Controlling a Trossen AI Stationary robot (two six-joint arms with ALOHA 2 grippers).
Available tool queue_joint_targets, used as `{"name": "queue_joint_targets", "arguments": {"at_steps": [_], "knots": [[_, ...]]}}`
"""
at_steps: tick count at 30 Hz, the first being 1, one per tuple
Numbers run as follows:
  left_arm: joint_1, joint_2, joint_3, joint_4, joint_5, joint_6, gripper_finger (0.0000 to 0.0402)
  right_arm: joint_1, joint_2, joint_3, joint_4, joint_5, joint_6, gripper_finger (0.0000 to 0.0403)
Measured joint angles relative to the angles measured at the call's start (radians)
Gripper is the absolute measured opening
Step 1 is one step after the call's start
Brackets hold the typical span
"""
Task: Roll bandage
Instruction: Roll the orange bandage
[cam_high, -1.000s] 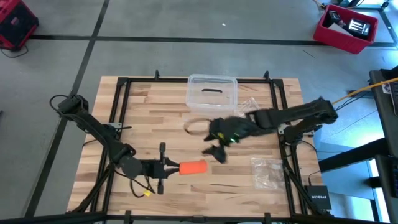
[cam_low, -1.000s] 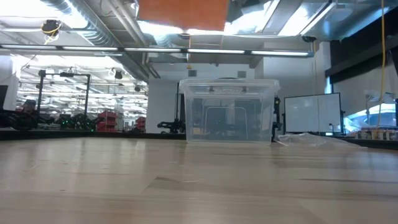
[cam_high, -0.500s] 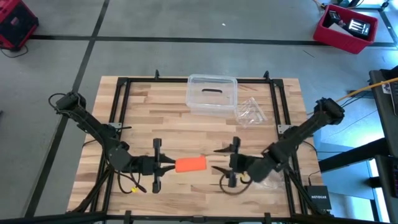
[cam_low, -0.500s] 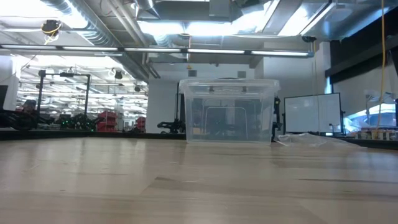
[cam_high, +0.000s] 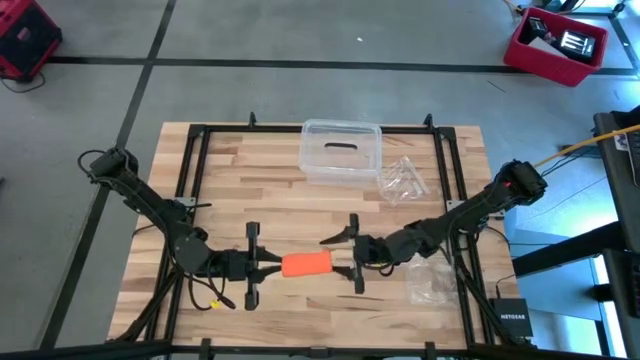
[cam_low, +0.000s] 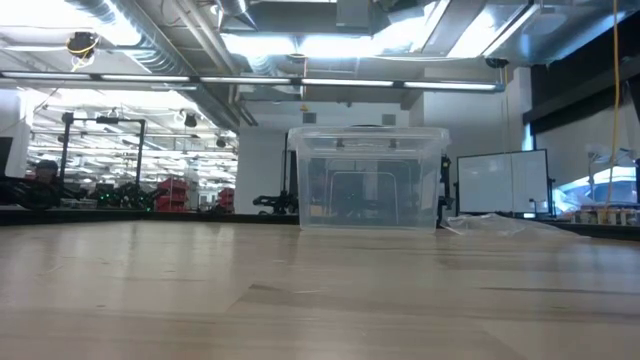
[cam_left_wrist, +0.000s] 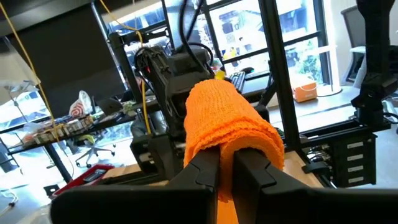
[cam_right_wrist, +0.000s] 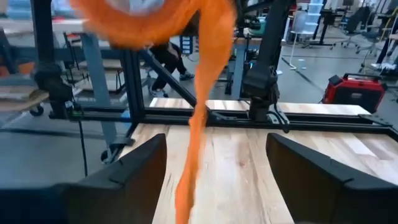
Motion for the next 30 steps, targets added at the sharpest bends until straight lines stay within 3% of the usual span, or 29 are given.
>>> {"name": "queue_joint_targets", "arguments": {"at_steps": [11, 15, 22, 30], "knots": [[0.035, 0.0, 0.0, -0.004, 0.0, 0.005, 0.0015, -0.036, 0.023, 0.013, 0.044, -0.007, -0.046, 0.0266], [0.038, 0.0, 0.0, 0.005, 0.002, 0.023, 0.0015, -0.036, 0.023, 0.013, 0.036, -0.01, -0.064, 0.0203], [0.051, 0.0, -0.001, 0.05, 0.002, 0.03, 0.0015, -0.036, 0.023, 0.014, -0.004, -0.01, -0.095, 0.0023], [0.058, 0.0, -0.001, 0.087, -0.001, 0.097, 0.0015, -0.035, 0.023, 0.014, -0.011, -0.03, -0.117, 0.0008]]}}
